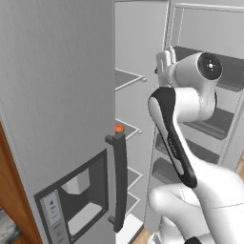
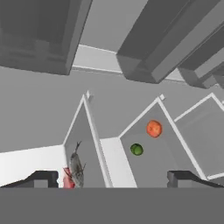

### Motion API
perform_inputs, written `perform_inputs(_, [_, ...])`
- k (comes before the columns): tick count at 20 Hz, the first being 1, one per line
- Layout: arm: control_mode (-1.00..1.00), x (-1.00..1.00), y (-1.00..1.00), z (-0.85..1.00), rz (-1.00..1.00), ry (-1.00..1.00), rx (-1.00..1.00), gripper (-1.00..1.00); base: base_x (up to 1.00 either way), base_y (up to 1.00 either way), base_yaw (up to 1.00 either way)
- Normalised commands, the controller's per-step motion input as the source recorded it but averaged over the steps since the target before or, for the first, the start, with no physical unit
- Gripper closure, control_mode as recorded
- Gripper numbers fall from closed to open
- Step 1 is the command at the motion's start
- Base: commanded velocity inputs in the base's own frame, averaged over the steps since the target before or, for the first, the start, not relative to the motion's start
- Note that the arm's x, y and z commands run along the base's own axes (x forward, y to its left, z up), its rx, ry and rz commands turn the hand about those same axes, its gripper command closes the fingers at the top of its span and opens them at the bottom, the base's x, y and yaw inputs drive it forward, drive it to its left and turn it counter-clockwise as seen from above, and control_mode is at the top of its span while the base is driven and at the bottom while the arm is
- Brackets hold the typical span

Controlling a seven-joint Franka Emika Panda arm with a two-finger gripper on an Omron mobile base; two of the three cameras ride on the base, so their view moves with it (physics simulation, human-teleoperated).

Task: Transport the fish and squash to the fridge. Place the fish on the rack containing meat and place the squash on the rack containing the vegetable, ensuring meats and vegetables are on different racks.

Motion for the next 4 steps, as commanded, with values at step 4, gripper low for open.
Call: perform_inputs(4, [-1.00,-1.00,-0.66,0.01,0.00,0.06,0.05,-1.00,0.00,0.00,0.00])
